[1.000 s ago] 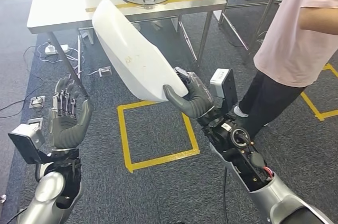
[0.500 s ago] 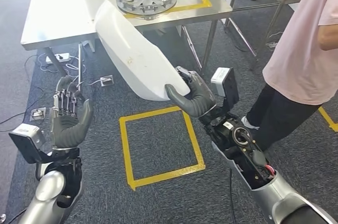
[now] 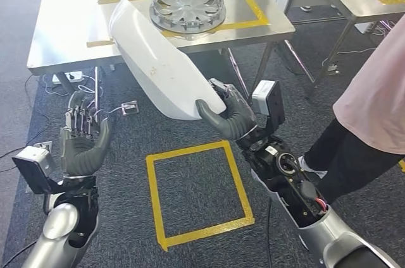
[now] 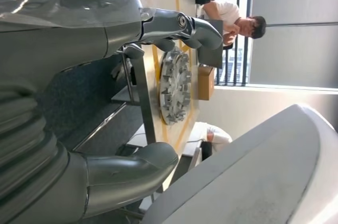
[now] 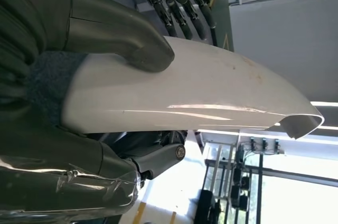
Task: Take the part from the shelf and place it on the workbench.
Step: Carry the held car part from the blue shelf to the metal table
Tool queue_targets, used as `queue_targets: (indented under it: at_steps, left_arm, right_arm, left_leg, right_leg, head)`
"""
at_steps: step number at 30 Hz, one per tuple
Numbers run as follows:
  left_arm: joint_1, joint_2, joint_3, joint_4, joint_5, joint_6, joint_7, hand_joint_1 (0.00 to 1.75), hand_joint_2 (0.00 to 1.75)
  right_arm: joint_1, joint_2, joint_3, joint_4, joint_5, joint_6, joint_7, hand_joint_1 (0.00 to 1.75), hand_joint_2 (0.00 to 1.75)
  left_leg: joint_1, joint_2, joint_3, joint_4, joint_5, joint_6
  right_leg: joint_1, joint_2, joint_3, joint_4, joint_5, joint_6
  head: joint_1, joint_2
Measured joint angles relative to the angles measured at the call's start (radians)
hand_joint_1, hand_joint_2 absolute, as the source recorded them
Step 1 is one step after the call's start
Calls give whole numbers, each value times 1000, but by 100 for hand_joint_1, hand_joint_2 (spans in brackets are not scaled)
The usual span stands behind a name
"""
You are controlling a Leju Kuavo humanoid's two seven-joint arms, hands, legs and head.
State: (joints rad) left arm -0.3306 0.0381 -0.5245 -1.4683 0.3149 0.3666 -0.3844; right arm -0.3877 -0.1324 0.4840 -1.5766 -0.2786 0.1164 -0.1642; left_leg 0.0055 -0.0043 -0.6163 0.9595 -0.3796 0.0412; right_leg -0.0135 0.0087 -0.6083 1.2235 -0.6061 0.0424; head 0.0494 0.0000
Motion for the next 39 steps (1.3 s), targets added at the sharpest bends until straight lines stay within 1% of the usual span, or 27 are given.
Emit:
queue_targets:
  at_steps: [1, 2, 3, 4, 6, 7, 8, 10, 11, 13, 15, 16, 17, 18, 20, 22, 26, 27, 28, 30, 31, 32, 33, 35, 36, 37, 39]
  left_arm:
    - [0, 0, 0, 0, 0, 0, 0, 0, 175]
    - [0, 0, 0, 0, 0, 0, 0, 0, 175]
    - [0, 0, 0, 0, 0, 0, 0, 0, 175]
    - [1, 0, 0, 0, 0, 0, 0, 0, 175]
    - [1, -1, 0, 2, 0, 0, 1, 0, 175]
    - [2, -2, 0, 2, 0, 0, 2, 0, 175]
    - [1, -2, 0, 3, 0, 1, 2, 0, 175]
    - [0, -3, 0, 3, 0, 1, 2, 0, 175]
    - [-2, -3, 0, 3, 0, 1, 2, 0, 175]
    - [-2, -3, 0, 3, 0, 1, 2, 0, 175]
    - [0, -2, 0, 3, 0, 2, 2, 0, 175]
    - [1, -2, 0, 3, 0, 3, 3, 0, 175]
    - [2, -1, 0, 3, 0, 4, 3, 0, 175]
    - [2, -1, 0, 3, 0, 4, 3, 0, 175]
    - [2, -1, 0, 3, 0, 4, 3, 0, 175]
    - [2, -1, 0, 3, 0, 4, 4, 0, 175]
    - [2, -2, 0, 3, 0, 4, 7, 0, 175]
    - [1, -4, 0, 3, -1, 4, 8, 0, 175]
    - [0, -4, 0, 3, -1, 4, 9, 0, 175]
    - [0, -5, 0, 3, -1, 4, 11, 0, 175]
    - [1, -5, 0, 3, -1, 4, 11, 0, 175]
    - [1, -5, 0, 3, -1, 4, 12, 0, 175]
    - [1, -5, 0, 3, -1, 4, 12, 0, 175]
    - [1, -5, 0, 3, -1, 4, 13, 0, 175]
    - [1, -6, 0, 3, -1, 4, 13, 0, 175]
    - [0, -6, 0, 3, -1, 4, 14, 0, 175]
    - [0, -6, 0, 3, -2, 5, 15, 0, 175]
  right_arm:
    - [2, 0, 0, 0, 0, 0, 0, 175, 175]
    - [4, 0, 0, 0, 0, 0, 0, 175, 175]
    - [4, 0, 0, 0, 0, 0, 0, 175, 175]
    - [4, 0, 0, 1, 0, 0, 1, 175, 175]
    - [5, 0, 0, 2, 0, -1, 2, 175, 175]
    - [6, 0, 0, 2, 0, -2, 3, 175, 175]
    - [5, 0, 0, 2, 0, -2, 4, 175, 175]
    - [2, 0, -1, 1, 0, -2, 6, 175, 175]
    - [0, 0, -1, 0, 0, -2, 6, 175, 175]
    - [-2, 0, -1, -1, 0, -3, 6, 175, 175]
    - [-1, 0, 0, -1, 0, -3, 7, 175, 175]
    - [0, 0, 0, 0, 0, -3, 7, 175, 175]
    - [0, 0, 0, 0, 0, -3, 7, 175, 175]
    - [1, 0, 1, 0, 0, -3, 7, 175, 175]
    - [1, 0, 1, 0, 0, -3, 7, 175, 175]
    - [1, 0, 1, 0, 0, -3, 7, 175, 175]
    - [4, 0, 0, -1, 0, -4, 8, 175, 175]
    - [4, 0, -1, -1, 1, -4, 8, 175, 175]
    - [4, 0, -2, -1, 2, -4, 8, 175, 175]
    - [8, 0, -4, -1, 7, -6, 7, 175, 175]
    - [11, 0, -4, 0, 9, -6, 8, 175, 175]
    - [13, 0, -4, 0, 11, -6, 8, 175, 175]
    - [14, 0, -5, 0, 11, -6, 8, 175, 175]
    - [14, 0, -6, -1, 11, -6, 8, 175, 175]
    - [14, 0, -6, -1, 11, -6, 8, 175, 175]
    - [13, 0, -6, -1, 12, -5, 8, 175, 175]
    - [13, 0, -6, -1, 15, -4, 8, 175, 175]
  left_leg:
    - [-2, -2, 17, 0, -14, 1]
    - [-5, -4, 36, 0, -28, 2]
    - [-9, -5, 57, 0, -43, 2]
    - [-11, -6, 75, -2, -57, 3]
    - [-17, -9, 104, 0, -83, -1]
    - [-18, -12, 111, 1, -92, -5]
    - [-19, -14, 116, 5, -98, -10]
    - [-18, -16, 111, 23, -100, -18]
    - [-18, -14, 93, 54, -101, -22]
    - [-13, -11, 22, 166, -128, -36]
    - [-7, -7, -65, 281, -178, -48]
    - [-3, -6, -93, 303, -187, -53]
    - [-1, -5, -103, 291, -173, -56]
    - [2, -4, -96, 245, -136, -58]
    - [5, -3, -49, 99, -39, -59]
    - [3, -2, -18, 12, -4, -49]
    - [3, -3, -5, 1, 1, -24]
    - [4, -2, 1, -1, -1, -18]
    - [5, -2, 7, -3, -4, -14]
    - [4, -1, 15, -2, -13, -8]
    - [4, -1, 19, -2, -17, -8]
    - [3, -2, 25, -2, -22, -8]
    - [3, -3, 33, -2, -28, -9]
    - [4, -4, 51, -3, -41, -13]
    - [2, -5, 57, -2, -47, -16]
    - [2, -5, 59, -2, -50, -20]
    - [0, -4, 57, -3, -54, -29]
  right_leg:
    - [1, 0, -27, 13, -34, -1]
    - [2, 0, -41, -4, -46, -3]
    - [5, 0, -44, -47, -26, -10]
    - [9, 0, -41, -109, 36, -21]
    - [22, 6, -36, -227, 194, -43]
    - [28, 10, -33, -260, 249, -50]
    - [32, 12, -31, -274, 271, -52]
    - [30, 11, -16, -282, 272, -54]
    - [27, 10, -8, -287, 270, -57]
    - [22, 8, 3, -294, 263, -62]
    - [20, 8, 9, -293, 252, -64]
    - [20, 8, 14, -292, 246, -64]
    - [18, 8, 21, -291, 238, -63]
    - [17, 9, 29, -289, 231, -61]
    - [15, 10, 45, -284, 214, -53]
    - [16, 11, 50, -279, 201, -42]
    - [15, 10, 44, -262, 174, -20]
    - [14, 7, 29, -226, 154, -15]
    - [12, 4, 2, -169, 126, -10]
    - [10, 2, -72, -21, 71, -3]
    - [9, 2, -102, 27, 63, 0]
    - [8, 1, -113, 37, 74, 1]
    - [7, 1, -103, 3, 107, 0]
    - [6, -1, -42, -141, 194, -7]
    - [9, -1, -12, -204, 222, -11]
    - [12, -1, 9, -246, 232, -18]
    - [17, 0, 23, -271, 221, -28]
  head:
    - [5, 0]
    - [9, 0]
    - [15, 0]
    - [21, 0]
    - [23, 0]
    - [20, 0]
    - [17, 0]
    - [18, 0]
    - [18, 0]
    - [12, 0]
    - [3, 0]
    - [0, 0]
    - [-4, 0]
    - [-7, 0]
    - [-16, 0]
    - [-24, 0]
    - [-22, 0]
    - [-18, 0]
    - [-13, 0]
    - [-3, 0]
    - [0, 0]
    - [4, 0]
    - [8, 0]
    - [18, 0]
    - [20, 0]
    - [22, 0]
    - [22, 0]
